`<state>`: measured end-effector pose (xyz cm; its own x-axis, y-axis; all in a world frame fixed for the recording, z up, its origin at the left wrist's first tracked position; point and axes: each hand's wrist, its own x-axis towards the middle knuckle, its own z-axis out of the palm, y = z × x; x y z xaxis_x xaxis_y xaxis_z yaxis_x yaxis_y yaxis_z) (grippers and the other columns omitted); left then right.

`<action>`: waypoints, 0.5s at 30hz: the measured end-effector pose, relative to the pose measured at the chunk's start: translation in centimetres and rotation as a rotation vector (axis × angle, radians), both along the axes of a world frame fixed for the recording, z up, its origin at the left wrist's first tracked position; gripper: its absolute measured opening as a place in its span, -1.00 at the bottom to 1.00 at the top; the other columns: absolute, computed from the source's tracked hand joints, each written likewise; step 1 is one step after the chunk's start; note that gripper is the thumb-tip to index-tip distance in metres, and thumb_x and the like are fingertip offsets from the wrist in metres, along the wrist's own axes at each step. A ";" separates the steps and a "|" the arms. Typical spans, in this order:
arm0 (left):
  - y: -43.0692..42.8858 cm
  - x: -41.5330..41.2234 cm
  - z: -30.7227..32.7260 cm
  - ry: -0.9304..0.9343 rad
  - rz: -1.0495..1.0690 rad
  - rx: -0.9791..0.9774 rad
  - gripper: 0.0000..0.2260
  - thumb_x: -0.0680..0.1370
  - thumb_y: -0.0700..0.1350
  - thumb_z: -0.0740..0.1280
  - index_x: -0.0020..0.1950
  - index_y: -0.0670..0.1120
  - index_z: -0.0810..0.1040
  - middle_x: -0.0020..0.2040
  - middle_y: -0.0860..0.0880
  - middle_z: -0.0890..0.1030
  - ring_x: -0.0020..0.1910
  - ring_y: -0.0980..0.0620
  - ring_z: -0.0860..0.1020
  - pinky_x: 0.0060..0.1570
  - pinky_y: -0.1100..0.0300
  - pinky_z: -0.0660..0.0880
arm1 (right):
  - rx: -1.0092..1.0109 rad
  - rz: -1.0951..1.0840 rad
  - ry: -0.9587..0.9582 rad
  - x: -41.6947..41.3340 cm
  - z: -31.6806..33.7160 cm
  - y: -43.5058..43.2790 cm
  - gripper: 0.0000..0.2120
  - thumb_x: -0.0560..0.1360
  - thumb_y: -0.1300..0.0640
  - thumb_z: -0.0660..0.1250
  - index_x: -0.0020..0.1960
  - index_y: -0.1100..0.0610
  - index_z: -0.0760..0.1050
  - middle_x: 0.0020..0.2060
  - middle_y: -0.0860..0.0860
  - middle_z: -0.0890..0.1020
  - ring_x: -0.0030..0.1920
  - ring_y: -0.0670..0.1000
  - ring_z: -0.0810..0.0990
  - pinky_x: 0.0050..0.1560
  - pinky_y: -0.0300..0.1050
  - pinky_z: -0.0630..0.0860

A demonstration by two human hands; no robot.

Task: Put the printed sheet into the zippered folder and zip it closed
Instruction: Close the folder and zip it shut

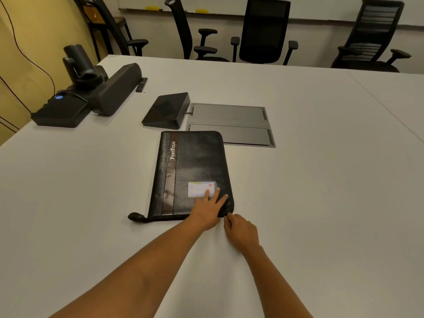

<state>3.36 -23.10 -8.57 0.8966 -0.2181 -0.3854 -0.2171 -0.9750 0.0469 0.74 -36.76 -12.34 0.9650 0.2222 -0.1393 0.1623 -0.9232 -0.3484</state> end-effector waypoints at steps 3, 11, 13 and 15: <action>-1.0 1.4 0.3 0.035 -0.118 0.043 -0.41 0.62 -0.04 0.15 0.53 0.17 -0.13 0.57 -0.04 -0.20 0.54 -0.24 -0.14 0.38 -0.38 0.11 | -0.011 0.033 -0.047 -0.2 -0.4 0.1 -0.70 0.60 -0.01 0.01 0.02 0.10 0.46 -0.14 0.05 0.59 -0.24 0.07 0.57 -0.30 -0.15 0.30; -0.5 2.0 0.0 0.009 -0.129 -0.082 -0.46 0.54 0.06 0.18 0.50 0.12 0.07 0.58 0.00 -0.02 0.54 -0.18 -0.02 0.29 -0.31 0.30 | 0.000 0.035 -0.107 0.7 -0.4 -1.6 -0.72 0.57 -0.05 0.05 -0.05 0.06 0.46 -0.21 -0.02 0.57 -0.35 0.01 0.51 -0.43 -0.21 0.21; -0.3 2.1 -0.1 -0.021 -0.142 -0.093 -0.46 0.55 0.09 0.18 0.49 0.13 0.09 0.58 0.01 0.01 0.54 -0.16 0.02 0.25 -0.23 0.36 | -0.008 0.019 -0.130 1.0 -0.4 -2.4 -0.74 0.56 -0.04 0.07 -0.11 0.06 0.45 -0.29 -0.04 0.51 -0.41 -0.05 0.39 -0.48 -0.26 0.08; -0.3 2.1 -0.2 -0.039 -0.145 -0.095 -0.47 0.55 0.08 0.17 0.49 0.12 0.08 0.58 0.01 0.02 0.54 -0.15 0.03 0.22 -0.18 0.39 | -0.010 -0.022 -0.129 1.6 -0.4 -2.9 -0.75 0.57 -0.04 0.07 -0.18 0.05 0.38 -0.33 -0.07 0.42 -0.42 -0.06 0.37 -0.49 -0.27 0.07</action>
